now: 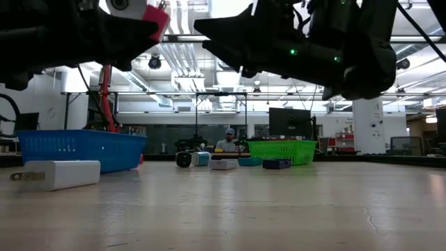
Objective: Pick & Place Office items
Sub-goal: Put the pink charger adapter into the blue basket
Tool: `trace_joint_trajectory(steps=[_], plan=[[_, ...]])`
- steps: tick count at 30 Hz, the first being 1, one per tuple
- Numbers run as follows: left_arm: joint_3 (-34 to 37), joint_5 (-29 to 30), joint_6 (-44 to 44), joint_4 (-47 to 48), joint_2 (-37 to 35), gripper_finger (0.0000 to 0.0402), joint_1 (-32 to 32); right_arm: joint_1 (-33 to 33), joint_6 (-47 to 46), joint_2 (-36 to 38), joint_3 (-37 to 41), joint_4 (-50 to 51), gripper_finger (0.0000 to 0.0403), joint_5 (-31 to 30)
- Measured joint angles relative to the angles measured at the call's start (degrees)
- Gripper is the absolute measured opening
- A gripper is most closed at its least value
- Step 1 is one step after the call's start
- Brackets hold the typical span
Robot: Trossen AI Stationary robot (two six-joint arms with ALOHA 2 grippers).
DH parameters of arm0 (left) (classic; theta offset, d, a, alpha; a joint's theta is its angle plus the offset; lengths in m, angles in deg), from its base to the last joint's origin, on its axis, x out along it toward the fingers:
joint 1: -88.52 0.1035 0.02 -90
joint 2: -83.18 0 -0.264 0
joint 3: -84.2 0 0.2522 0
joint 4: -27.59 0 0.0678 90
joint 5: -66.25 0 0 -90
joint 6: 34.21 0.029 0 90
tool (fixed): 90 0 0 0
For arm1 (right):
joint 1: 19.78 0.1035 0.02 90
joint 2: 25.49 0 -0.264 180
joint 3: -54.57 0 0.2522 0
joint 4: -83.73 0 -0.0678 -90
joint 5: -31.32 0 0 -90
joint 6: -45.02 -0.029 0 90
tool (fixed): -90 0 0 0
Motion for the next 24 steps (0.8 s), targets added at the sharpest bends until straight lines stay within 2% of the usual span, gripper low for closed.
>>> trace_joint_trajectory(steps=[9, 18, 24], plan=[[2.59, 0.94, -1.8, -0.06, -0.04, 0.0145, 0.69, -0.95, 0.82, 0.08, 0.0, -0.02, 0.0393, 1.53], [8.03, 6.14, -7.0, -0.02, -2.12, 0.0145, 0.73, -0.95, 1.93, 0.11, 1.13, -0.06, 0.0393, 1.58], [8.18, 7.99, -11.5, 6.76, -4.92, 0.0145, 0.56, -1.03, 1.99, 0.11, 2.63, 0.02, 0.0393, 1.45]])
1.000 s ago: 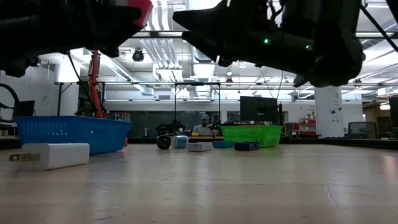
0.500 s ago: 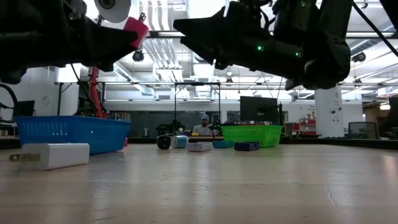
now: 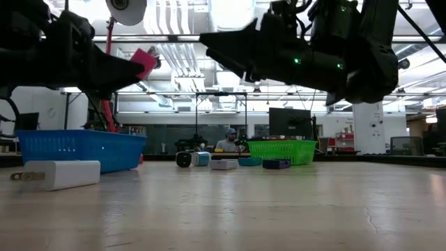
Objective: Pick & Place Office items
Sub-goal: Put the pink charger adapter into the blue basket
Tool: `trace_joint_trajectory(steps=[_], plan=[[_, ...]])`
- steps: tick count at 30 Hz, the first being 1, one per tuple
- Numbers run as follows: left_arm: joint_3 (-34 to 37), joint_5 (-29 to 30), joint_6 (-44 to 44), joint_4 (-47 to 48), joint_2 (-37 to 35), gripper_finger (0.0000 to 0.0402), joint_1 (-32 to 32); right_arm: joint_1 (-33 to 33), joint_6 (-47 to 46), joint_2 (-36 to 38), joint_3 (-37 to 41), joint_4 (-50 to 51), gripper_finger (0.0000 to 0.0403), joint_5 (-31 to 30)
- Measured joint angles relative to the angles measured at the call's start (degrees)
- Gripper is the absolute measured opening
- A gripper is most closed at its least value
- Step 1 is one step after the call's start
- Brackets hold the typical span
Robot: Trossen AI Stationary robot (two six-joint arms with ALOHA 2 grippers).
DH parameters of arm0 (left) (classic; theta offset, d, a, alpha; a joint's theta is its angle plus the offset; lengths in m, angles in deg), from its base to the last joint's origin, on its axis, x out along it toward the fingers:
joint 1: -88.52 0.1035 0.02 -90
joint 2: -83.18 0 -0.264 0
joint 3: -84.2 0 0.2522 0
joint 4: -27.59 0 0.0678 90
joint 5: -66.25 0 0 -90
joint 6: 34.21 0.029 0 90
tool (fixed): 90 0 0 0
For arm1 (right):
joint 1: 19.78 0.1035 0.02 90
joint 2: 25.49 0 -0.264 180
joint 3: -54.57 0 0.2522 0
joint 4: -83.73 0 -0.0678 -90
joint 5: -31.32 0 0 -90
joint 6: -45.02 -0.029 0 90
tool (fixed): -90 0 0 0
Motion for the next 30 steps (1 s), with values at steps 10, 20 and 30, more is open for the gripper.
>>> trace_joint_trajectory(steps=[10, 20, 30], plan=[[-0.32, 1.55, -6.96, 9.97, -4.18, 0.0145, 0.0, -0.29, -0.56, 1.54, 4.37, 0.31, 0.0393, -0.59], [-15.04, -2.25, -6.55, 36.45, -6.9, 0.0145, -0.85, -1.18, -0.29, 6.16, 8.43, 0.51, 0.0393, -0.66], [-32.07, -1.93, -10.41, 82.03, -12.83, 0.0145, -1.46, -1.27, -1.39, 7.91, 10.69, 2.0, 0.0393, -0.63]])
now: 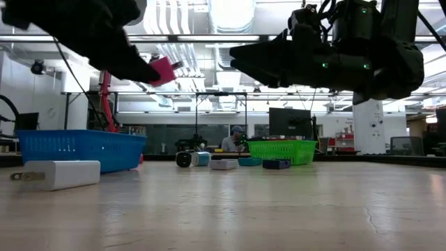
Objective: Pick & Place Office items
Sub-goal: Put the pink charger adapter into the blue basket
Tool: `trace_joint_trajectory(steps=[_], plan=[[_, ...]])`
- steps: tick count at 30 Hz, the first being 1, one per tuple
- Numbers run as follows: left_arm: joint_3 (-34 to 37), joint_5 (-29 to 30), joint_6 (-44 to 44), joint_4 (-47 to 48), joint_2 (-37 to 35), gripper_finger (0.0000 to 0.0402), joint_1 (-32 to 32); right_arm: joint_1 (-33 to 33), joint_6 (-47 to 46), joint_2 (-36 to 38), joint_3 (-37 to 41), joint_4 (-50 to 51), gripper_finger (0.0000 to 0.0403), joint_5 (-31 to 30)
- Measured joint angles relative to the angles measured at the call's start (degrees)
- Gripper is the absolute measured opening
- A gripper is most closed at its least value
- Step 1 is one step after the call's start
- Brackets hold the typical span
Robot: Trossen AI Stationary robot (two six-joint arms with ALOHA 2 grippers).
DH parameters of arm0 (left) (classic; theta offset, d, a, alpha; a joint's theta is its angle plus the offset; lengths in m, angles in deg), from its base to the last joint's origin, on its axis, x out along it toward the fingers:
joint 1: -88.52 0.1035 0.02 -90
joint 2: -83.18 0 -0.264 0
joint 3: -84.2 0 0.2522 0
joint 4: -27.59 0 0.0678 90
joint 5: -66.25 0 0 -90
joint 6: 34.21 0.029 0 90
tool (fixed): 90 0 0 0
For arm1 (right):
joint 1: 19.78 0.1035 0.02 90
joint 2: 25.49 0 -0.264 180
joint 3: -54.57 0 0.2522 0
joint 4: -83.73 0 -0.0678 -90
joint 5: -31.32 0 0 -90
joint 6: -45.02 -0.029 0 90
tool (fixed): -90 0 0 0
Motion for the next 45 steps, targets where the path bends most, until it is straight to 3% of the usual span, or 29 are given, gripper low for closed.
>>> trace_joint_trajectory(steps=[7, 15, 29, 45], plan=[[-5.59, 0.43, -8.12, 21.51, -2.89, 0.0145, -0.04, 0.0, 0.06, 0.0, 0.36, -0.07, 0.0393, 0.02], [-5.55, 0.33, -16.23, 31.36, -2.64, 0.0145, -0.04, 0.0, 0.26, 0.0, 0.01, 0.03, 0.0393, 0.15], [-1.33, -5.28, -25.76, 36.39, -2.54, 0.0145, 0.13, 0.0, 0.04, 0.0, 0.03, 0.05, 0.0393, 0.15], [2.62, -9.54, -27.26, 35.0, -2.49, 0.0145, 0.68, 0.0, 0.02, -0.02, -0.04, 0.05, 0.0393, 0.13]])
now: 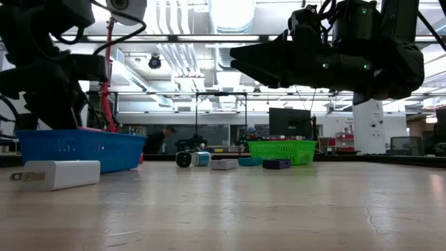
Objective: Pick & Place Office items
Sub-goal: Put the pink charger adapter into the blue basket
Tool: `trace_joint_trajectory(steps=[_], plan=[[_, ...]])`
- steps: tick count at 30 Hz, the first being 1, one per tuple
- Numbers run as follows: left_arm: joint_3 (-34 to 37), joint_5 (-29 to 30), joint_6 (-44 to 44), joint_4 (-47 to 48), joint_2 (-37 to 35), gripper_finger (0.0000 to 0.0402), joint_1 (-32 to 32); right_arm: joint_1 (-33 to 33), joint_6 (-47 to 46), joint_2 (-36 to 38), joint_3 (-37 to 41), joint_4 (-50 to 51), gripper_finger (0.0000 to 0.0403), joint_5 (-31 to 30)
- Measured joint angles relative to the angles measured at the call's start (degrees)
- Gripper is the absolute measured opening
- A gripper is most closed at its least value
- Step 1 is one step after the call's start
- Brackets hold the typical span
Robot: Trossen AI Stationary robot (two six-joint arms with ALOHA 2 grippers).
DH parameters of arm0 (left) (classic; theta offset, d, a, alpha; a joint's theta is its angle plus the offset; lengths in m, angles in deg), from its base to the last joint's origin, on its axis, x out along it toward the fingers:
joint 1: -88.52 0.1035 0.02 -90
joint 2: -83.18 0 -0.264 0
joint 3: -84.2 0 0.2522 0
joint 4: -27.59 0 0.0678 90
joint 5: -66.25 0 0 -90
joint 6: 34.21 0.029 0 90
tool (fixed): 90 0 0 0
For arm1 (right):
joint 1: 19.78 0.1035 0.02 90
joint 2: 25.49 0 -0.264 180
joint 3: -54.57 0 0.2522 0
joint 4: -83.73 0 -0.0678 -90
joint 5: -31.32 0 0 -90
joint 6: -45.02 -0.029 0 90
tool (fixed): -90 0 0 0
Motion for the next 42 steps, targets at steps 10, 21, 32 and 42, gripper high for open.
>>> trace_joint_trajectory(steps=[10, 21, 32, 42], plan=[[0.8, -0.39, -0.87, -1.41, -0.06, 0.0145, 0.11, -0.02, -0.01, -0.02, 0.0, 0.0, 0.0393, -0.02], [0.95, -0.22, -1.35, -2.57, 0.05, 0.0204, 0.15, -0.02, 0.0, -0.02, -0.01, 0.0, 0.0393, -0.11], [-0.72, -0.26, 1.88, -3.29, 0.0, 0.0209, 0.13, -0.02, 0.02, -0.02, -0.02, 0.0, 0.0393, -0.11], [-1.87, 1.21, 8.2, -7.09, -0.06, 0.021, 0.13, -0.04, 0.24, -0.07, -0.02, 0.98, 0.0393, -0.44]])
